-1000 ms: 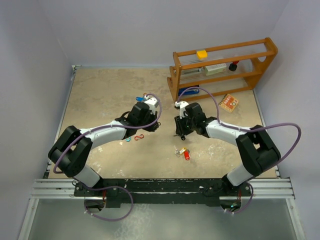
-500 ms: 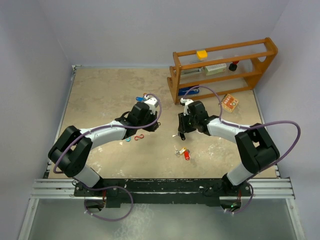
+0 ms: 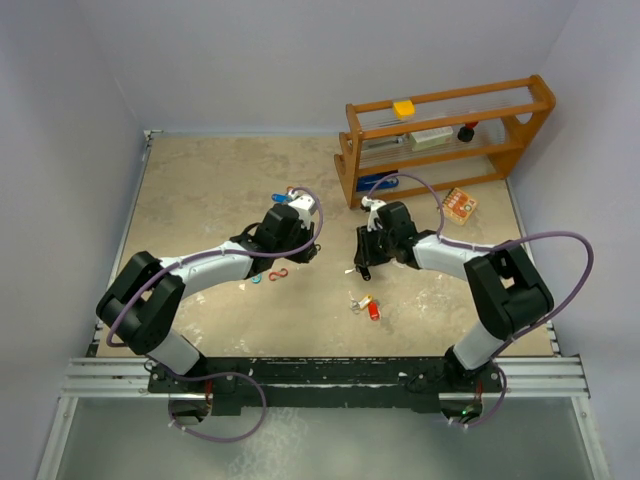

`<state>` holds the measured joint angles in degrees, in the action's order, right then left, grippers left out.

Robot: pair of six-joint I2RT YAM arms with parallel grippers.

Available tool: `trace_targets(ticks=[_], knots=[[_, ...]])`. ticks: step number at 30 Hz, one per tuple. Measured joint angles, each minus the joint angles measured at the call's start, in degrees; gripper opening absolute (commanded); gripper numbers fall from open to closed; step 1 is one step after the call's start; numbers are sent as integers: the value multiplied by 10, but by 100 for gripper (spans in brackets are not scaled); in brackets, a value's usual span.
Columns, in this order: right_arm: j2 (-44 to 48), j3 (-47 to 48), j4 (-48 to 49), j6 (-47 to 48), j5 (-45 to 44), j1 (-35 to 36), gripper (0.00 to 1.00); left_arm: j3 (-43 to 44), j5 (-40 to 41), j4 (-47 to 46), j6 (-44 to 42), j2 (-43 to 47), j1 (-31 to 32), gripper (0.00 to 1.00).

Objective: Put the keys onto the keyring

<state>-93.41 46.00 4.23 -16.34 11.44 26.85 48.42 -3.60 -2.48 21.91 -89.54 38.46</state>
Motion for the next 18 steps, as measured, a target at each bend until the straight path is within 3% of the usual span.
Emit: trace_targets(ticks=[18], knots=[[-1,0,0,-3,27,-15,28,0,7,4,0,0,0,0]])
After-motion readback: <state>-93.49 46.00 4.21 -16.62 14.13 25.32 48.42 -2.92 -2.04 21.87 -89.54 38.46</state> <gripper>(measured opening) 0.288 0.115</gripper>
